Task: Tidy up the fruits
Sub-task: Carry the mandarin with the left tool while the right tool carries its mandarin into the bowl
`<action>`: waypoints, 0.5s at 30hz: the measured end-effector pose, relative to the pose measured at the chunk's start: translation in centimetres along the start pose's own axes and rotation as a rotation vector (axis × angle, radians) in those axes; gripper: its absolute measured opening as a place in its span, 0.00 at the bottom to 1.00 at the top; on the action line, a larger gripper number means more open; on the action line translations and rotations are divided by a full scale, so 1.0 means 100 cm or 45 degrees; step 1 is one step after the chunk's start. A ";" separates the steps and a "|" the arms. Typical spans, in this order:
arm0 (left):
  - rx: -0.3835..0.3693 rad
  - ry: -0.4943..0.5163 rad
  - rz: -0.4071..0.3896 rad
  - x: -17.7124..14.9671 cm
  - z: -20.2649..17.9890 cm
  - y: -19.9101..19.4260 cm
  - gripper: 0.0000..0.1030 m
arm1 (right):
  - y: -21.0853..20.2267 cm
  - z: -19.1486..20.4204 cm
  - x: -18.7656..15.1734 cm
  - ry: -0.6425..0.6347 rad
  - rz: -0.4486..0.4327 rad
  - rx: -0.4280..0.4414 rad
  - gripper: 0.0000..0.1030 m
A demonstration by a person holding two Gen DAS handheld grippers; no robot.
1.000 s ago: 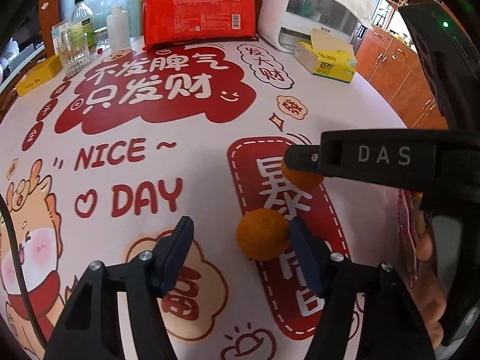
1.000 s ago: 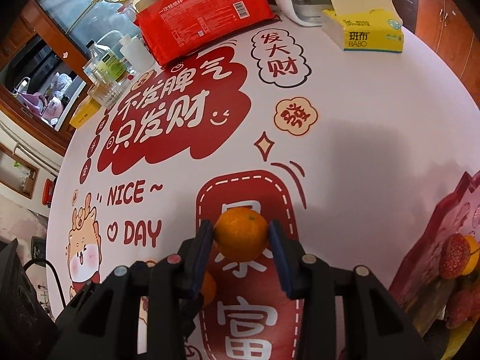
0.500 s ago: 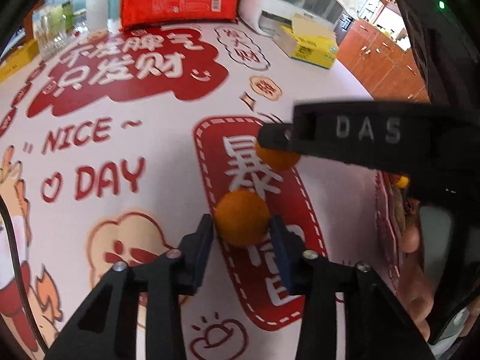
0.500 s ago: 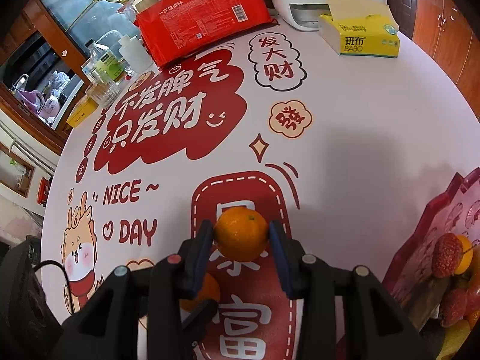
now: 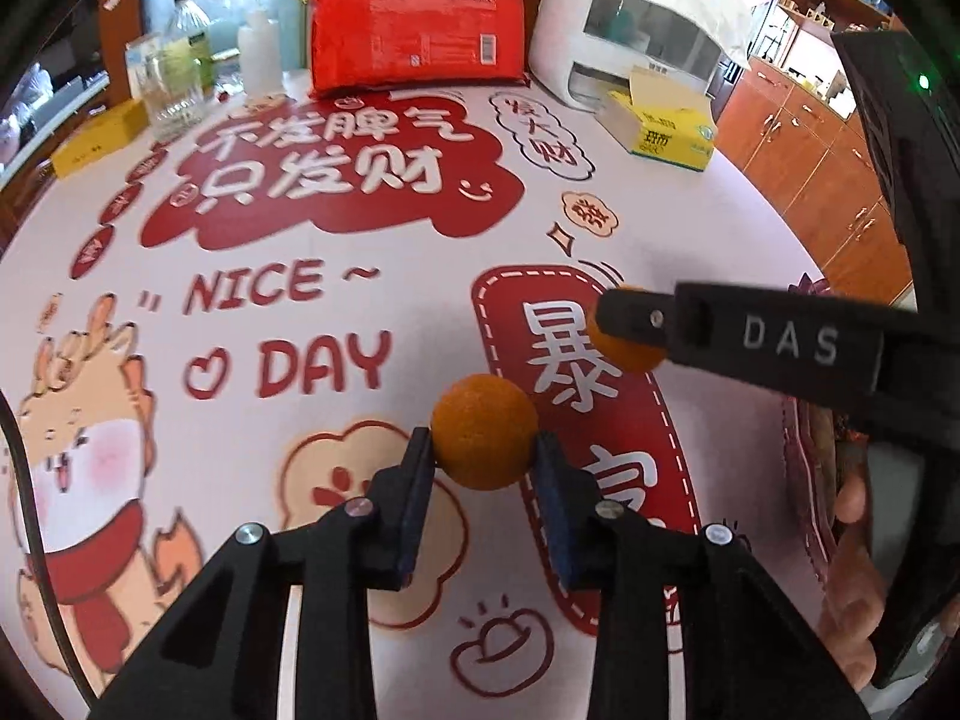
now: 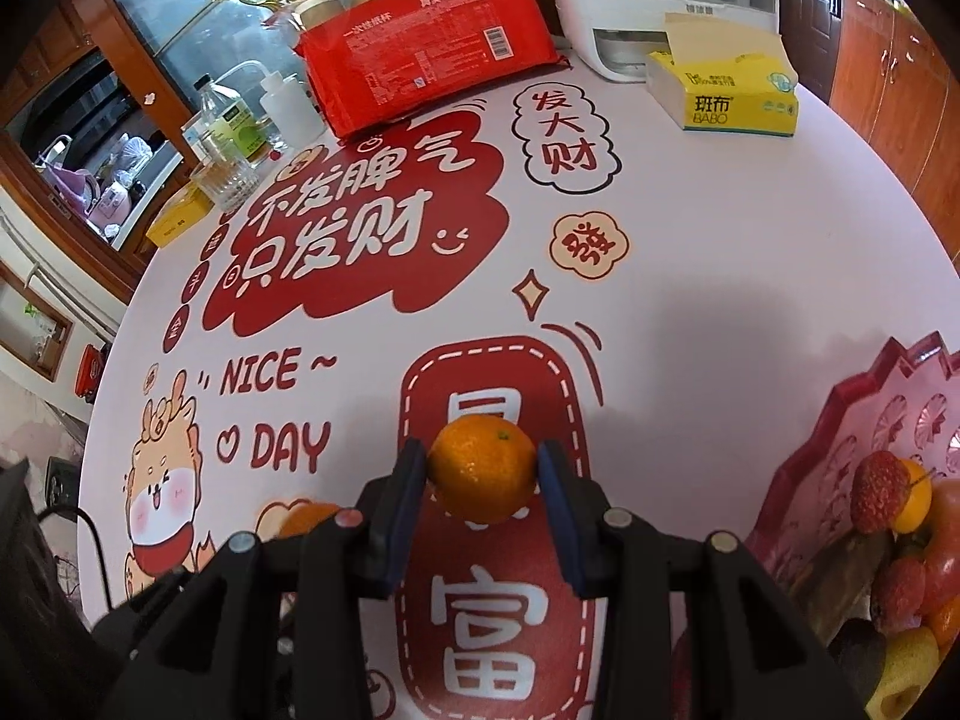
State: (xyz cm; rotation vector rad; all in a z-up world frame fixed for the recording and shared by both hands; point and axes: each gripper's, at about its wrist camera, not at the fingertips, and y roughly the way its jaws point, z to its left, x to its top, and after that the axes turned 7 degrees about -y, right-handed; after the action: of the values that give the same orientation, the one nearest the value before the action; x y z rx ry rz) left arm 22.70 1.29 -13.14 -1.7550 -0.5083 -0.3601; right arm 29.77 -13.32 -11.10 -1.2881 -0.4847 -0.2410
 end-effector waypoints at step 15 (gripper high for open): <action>0.041 0.008 -0.140 -0.032 0.007 -0.097 0.31 | -0.090 0.039 -0.053 -0.130 -0.172 0.011 0.38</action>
State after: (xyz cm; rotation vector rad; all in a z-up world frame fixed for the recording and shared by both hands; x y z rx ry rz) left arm 14.97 3.37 -6.81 -1.6986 -0.6043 -0.4323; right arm 20.37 -12.55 -5.11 -1.2646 -0.6604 -0.2865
